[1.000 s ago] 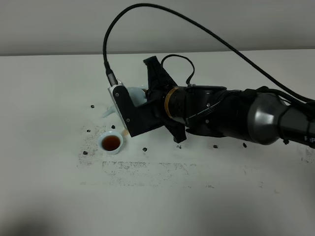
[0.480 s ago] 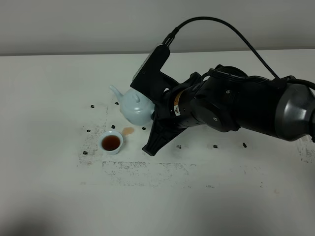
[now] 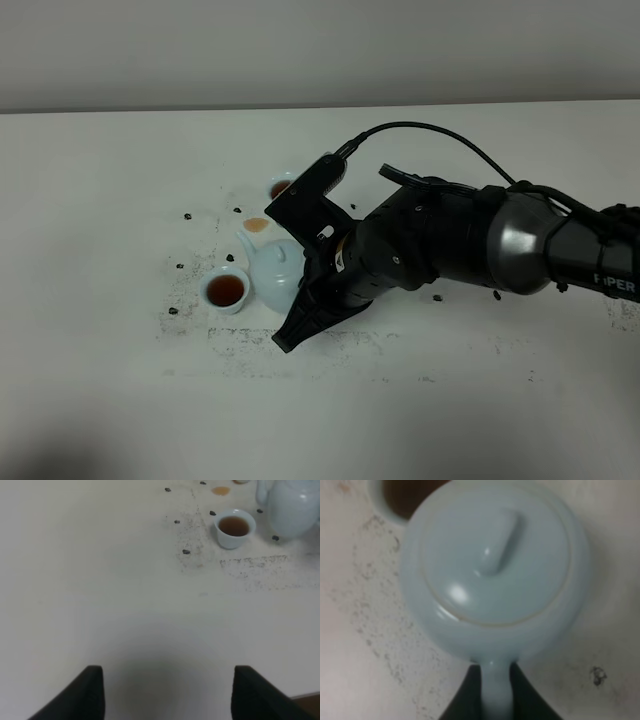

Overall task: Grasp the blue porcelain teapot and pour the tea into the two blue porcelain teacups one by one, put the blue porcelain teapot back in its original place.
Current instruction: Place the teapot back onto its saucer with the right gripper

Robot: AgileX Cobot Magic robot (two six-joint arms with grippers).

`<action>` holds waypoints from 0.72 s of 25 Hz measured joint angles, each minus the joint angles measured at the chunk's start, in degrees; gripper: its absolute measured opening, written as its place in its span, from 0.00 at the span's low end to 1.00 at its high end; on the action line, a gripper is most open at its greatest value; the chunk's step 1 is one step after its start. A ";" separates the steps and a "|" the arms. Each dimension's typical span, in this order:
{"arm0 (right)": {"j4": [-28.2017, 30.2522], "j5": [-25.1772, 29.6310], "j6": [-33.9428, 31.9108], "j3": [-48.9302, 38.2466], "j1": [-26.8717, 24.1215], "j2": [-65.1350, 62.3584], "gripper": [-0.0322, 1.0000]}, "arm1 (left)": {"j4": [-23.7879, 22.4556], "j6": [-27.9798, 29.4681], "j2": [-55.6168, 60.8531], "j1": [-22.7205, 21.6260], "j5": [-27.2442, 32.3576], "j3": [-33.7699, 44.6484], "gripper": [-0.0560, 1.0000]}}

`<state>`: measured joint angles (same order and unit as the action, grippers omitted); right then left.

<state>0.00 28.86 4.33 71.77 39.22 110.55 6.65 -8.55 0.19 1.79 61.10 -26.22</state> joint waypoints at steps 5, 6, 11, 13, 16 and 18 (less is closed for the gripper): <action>0.00 -0.06 -0.33 0.00 -0.41 1.82 0.10 | 0.00 0.00 0.00 0.00 0.00 0.00 0.59; 0.00 -0.12 -0.37 0.00 -0.54 2.05 0.10 | 0.00 0.00 0.00 0.00 0.00 0.00 0.59; 0.00 -0.13 -0.37 0.00 -1.19 2.68 0.10 | 0.00 0.00 0.00 0.00 0.00 0.00 0.59; 0.00 -0.34 -0.37 0.00 -1.35 2.68 0.10 | 0.00 0.00 0.00 0.00 0.00 0.00 0.59; 0.00 -0.41 -0.37 0.00 -1.35 2.68 0.10 | 0.00 0.00 0.00 0.00 0.00 0.00 0.59; 0.00 -0.41 -0.37 0.00 -1.35 2.40 0.10 | 0.00 0.00 0.00 0.00 0.00 0.00 0.59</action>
<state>0.00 28.45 3.96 71.77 37.87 112.95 6.65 -8.55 0.19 1.79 61.10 -26.22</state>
